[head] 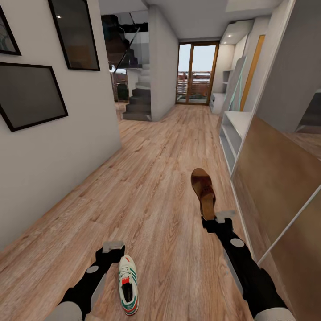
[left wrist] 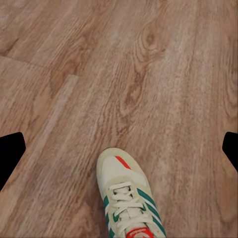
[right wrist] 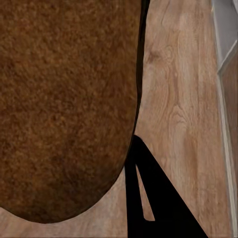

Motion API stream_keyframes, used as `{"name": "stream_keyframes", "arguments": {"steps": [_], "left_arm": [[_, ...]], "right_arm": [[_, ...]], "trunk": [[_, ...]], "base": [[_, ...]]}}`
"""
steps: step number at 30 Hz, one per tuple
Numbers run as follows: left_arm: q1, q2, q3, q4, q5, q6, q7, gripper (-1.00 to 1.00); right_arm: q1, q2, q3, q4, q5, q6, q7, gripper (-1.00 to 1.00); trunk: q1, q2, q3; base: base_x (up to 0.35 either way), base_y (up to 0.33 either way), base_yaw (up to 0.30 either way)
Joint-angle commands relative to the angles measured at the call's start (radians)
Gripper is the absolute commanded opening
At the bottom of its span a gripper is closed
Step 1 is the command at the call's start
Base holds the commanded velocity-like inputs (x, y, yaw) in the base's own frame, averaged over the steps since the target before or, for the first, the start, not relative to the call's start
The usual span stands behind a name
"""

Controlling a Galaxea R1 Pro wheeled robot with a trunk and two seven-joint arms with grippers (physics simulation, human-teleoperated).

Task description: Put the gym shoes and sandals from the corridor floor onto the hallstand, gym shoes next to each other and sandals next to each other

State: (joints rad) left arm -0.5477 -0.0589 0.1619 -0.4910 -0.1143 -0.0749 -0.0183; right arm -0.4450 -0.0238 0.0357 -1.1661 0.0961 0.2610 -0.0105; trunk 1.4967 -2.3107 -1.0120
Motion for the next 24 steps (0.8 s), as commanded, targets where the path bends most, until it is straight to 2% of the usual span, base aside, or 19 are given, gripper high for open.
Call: {"name": "stream_keyframes", "arguments": {"steps": [1,7,16,23,24], "left_arm": [[-0.001,-0.001,0.007,0.001,-0.011,-0.004,-0.003,1.0],[0.001,0.006,0.004,0.01,-0.006,-0.009,-0.014,1.0],[0.003,0.006,0.009,0.017,-0.006,-0.021,-0.013,1.0],[0.003,0.006,0.015,0.033,-0.001,-0.09,-0.007,1.0],[0.007,0.004,0.016,0.077,0.0,-0.145,-0.004,1.0]], "right_arm": [[-0.002,-0.001,0.002,-0.013,0.011,0.012,0.014,-1.0],[-0.007,-0.009,0.003,-0.051,0.012,0.03,0.068,-1.0],[-0.008,-0.011,0.002,-0.049,0.013,0.034,0.079,-1.0],[-0.008,-0.013,0.0,-0.043,0.014,0.034,0.078,-1.0],[-0.008,-0.018,-0.002,-0.041,0.014,0.034,0.077,-1.0]], "trunk": [[0.0,0.0,-0.001],[0.0,0.0,-0.001],[0.0,0.0,-0.001],[0.0,0.0,-0.001],[0.0,0.0,-0.001]], "base": [[0.0,0.0,0.0],[0.0,0.0,0.0],[0.0,0.0,0.0],[0.0,0.0,0.0],[0.0,0.0,0.0]]}}
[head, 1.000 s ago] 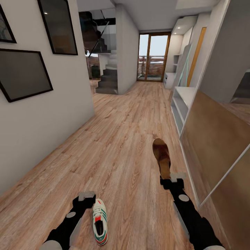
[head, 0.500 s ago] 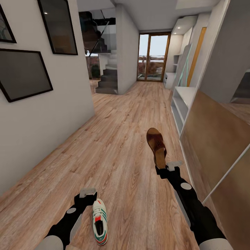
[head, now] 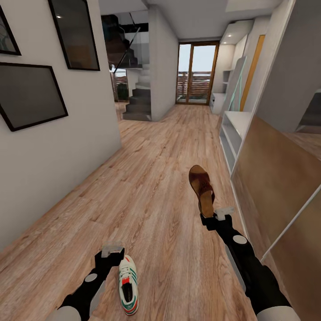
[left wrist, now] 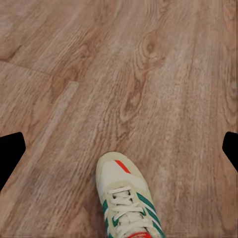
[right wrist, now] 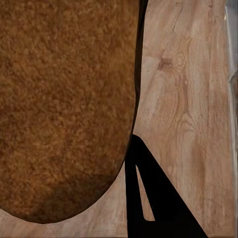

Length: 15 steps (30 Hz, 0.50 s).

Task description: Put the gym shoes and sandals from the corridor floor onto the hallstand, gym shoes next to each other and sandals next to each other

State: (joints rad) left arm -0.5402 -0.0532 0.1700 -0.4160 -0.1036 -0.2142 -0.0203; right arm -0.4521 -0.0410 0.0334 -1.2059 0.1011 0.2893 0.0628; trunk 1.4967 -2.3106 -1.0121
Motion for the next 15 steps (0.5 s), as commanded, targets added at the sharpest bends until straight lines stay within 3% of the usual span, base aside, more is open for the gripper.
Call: {"name": "stream_keyframes", "arguments": {"steps": [1,2,4,8,15], "left_arm": [[0.0,-0.006,0.009,0.055,-0.009,-0.02,-0.001,1.0],[0.0,-0.007,0.009,0.085,-0.009,-0.022,-0.001,1.0],[0.0,-0.009,0.009,0.106,-0.009,-0.023,0.0,1.0],[0.0,-0.016,0.01,0.128,-0.009,-0.023,0.001,1.0],[0.0,-0.018,0.012,0.14,-0.008,-0.022,0.002,1.0]], "right_arm": [[0.0,-0.015,-0.064,-0.003,0.008,0.006,0.003,-1.0],[0.0,-0.017,-0.091,-0.004,0.008,0.006,0.003,-1.0],[0.0,-0.017,-0.1,-0.004,0.008,0.006,0.003,-1.0],[0.0,-0.016,-0.108,-0.003,0.007,0.005,0.003,-1.0],[0.0,-0.012,-0.107,-0.001,0.006,0.005,0.005,-1.0]], "trunk": [[0.0,0.0,-0.001],[0.0,0.0,-0.001],[0.0,0.0,-0.001],[0.0,0.0,-0.001],[0.027,-0.049,-0.029]], "base": [[0.0,0.0,0.0],[0.0,0.0,0.0],[0.0,0.0,0.0],[0.0,0.0,0.0],[0.0,0.0,0.0]]}}
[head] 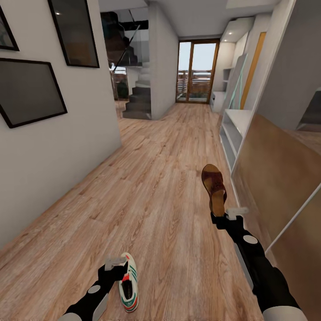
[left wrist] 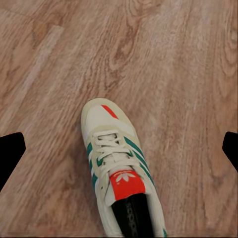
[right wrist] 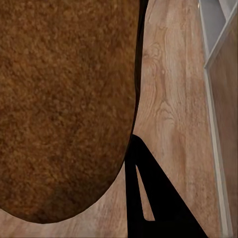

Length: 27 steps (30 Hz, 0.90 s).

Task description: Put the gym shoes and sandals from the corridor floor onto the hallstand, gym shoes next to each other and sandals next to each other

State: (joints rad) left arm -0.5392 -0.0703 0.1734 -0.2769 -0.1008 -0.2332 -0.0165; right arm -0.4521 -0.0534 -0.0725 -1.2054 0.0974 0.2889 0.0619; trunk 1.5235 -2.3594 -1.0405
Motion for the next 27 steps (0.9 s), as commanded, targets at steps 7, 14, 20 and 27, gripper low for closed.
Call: {"name": "stream_keyframes", "arguments": {"steps": [7,14,20,27], "left_arm": [[-0.001,0.009,0.01,0.006,-0.011,0.001,0.007,1.0],[-0.003,0.01,0.009,0.009,-0.012,0.009,0.01,1.0],[-0.001,0.001,0.009,0.02,-0.009,0.004,0.013,1.0],[0.002,-0.009,0.008,0.045,0.073,-0.002,0.006,1.0]], "right_arm": [[0.0,0.002,0.0,-0.007,0.008,0.006,0.008,-1.0],[0.0,0.004,0.167,-0.007,0.005,0.007,0.066,-1.0],[0.0,0.014,0.225,-0.022,-0.003,0.058,0.083,-1.0],[0.0,0.081,0.229,-0.171,-0.016,0.175,0.085,-1.0]], "trunk": [[0.027,-0.05,-0.033],[0.027,-0.05,-0.043],[0.027,-0.05,-0.045],[0.027,-0.05,-0.045]], "base": [[0.0,0.0,0.0],[0.0,0.0,0.0],[0.0,0.0,0.0],[0.0,0.0,0.0]]}}
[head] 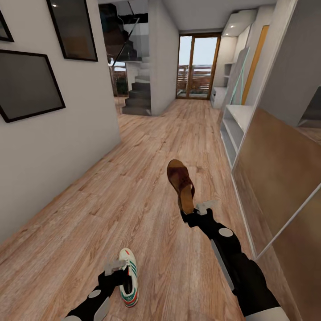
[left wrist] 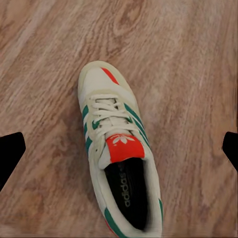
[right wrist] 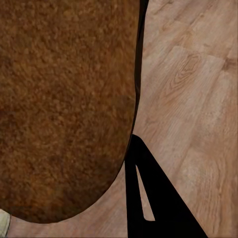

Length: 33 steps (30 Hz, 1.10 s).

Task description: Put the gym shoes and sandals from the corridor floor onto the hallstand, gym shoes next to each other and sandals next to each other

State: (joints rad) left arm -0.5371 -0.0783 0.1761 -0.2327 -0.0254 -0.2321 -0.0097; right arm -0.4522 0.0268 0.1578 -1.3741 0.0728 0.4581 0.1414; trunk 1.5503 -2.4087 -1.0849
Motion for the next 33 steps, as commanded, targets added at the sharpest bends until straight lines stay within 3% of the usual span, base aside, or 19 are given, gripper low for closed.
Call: {"name": "stream_keyframes", "arguments": {"steps": [1,4,8,21,33], "left_arm": [[-0.001,-0.002,0.004,0.005,0.027,-0.005,-0.005,1.0],[-0.001,-0.005,0.004,0.008,0.051,-0.007,-0.009,1.0],[0.0,-0.005,0.004,0.009,0.056,-0.007,-0.009,1.0],[0.006,-0.005,0.003,0.011,0.059,-0.01,0.002,1.0],[0.011,-0.014,-0.003,0.001,0.052,-0.087,0.001,1.0]], "right_arm": [[0.0,0.01,-0.001,-0.042,0.006,0.035,0.006,-1.0],[0.0,0.017,-0.001,-0.075,0.003,0.062,0.006,-1.0],[0.0,0.017,-0.001,-0.084,0.003,0.068,0.006,-1.0],[0.0,0.016,-0.003,-0.089,0.005,0.071,0.006,-1.0],[0.0,0.016,-0.003,-0.089,0.005,0.071,0.006,-1.0]], "trunk": [[0.0,0.0,-0.001],[0.0,0.0,-0.001],[0.0,0.0,-0.002],[0.05,-0.091,-0.055],[0.053,-0.093,-0.087]], "base": [[0.0,0.0,0.0],[0.0,0.0,0.0],[0.0,0.0,0.0],[0.0,0.0,0.0],[0.0,0.0,0.0]]}}
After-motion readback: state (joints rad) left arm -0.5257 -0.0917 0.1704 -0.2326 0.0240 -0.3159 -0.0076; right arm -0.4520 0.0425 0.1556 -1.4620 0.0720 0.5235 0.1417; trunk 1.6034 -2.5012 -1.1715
